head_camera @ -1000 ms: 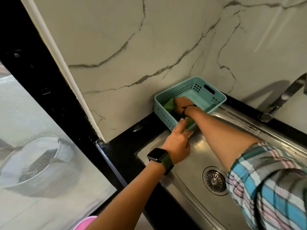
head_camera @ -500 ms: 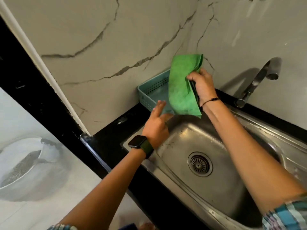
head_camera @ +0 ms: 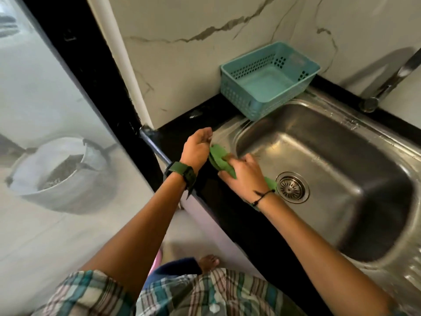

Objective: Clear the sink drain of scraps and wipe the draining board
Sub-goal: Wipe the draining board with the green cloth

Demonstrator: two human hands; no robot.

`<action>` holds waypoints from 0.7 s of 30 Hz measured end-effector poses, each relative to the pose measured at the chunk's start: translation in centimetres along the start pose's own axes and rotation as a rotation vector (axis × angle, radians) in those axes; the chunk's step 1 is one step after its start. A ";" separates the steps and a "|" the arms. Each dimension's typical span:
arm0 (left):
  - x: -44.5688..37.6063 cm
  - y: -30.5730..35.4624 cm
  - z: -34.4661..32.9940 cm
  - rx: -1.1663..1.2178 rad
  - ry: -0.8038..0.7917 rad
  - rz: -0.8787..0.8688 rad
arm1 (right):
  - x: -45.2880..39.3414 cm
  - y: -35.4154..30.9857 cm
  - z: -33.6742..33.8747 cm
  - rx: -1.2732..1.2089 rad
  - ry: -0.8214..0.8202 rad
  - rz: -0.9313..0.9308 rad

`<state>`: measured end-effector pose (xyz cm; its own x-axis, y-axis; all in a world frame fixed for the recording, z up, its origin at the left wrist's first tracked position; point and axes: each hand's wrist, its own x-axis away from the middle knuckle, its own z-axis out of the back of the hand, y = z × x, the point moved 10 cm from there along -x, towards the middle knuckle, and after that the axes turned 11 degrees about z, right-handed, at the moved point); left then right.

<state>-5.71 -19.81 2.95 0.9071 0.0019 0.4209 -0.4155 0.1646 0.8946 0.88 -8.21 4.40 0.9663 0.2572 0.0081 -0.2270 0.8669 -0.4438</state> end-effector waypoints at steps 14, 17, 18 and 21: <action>1.2 -1.0 1.6 0.345 0.032 -0.074 | -4.6 1.2 -4.1 0.060 -0.198 0.001; 1.8 -0.6 1.1 0.236 0.005 -0.109 | -8.5 3.4 -2.6 -0.043 -0.013 -0.227; 1.9 -0.5 0.9 0.202 -0.004 -0.119 | -9.0 3.9 -2.3 -0.075 0.030 -0.289; 2.1 -0.2 0.8 0.193 -0.009 -0.114 | -8.5 3.3 -3.2 -0.165 -0.048 -0.288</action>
<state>-3.73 -20.65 3.77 0.9485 -0.0148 0.3163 -0.3166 -0.0284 0.9481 -7.68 -8.86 0.03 0.9803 0.0351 0.1945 0.0807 0.8270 -0.5563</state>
